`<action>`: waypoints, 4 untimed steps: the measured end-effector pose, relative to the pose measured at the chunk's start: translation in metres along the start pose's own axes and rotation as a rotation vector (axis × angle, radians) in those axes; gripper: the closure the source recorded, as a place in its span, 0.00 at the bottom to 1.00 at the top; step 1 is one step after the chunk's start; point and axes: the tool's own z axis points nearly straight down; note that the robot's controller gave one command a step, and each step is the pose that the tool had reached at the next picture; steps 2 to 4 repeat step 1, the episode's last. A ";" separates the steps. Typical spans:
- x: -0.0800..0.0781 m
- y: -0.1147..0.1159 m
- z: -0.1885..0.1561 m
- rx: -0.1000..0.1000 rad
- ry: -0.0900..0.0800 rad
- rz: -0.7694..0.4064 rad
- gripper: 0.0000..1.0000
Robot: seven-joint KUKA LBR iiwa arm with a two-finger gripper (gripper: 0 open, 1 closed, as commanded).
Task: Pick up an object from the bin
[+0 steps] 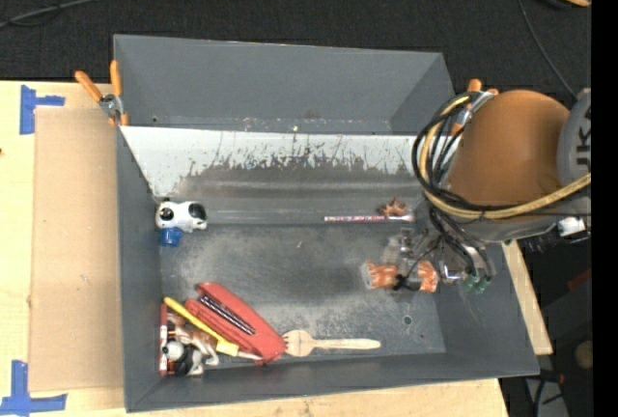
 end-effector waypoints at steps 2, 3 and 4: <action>-0.005 -0.009 -0.007 0.000 0.012 -0.052 1.00; -0.005 -0.009 -0.007 0.000 0.012 -0.052 1.00; -0.005 -0.009 -0.007 0.000 0.012 -0.052 1.00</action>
Offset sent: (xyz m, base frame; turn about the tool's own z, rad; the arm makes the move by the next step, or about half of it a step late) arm -0.0011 0.0019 0.0512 -0.0315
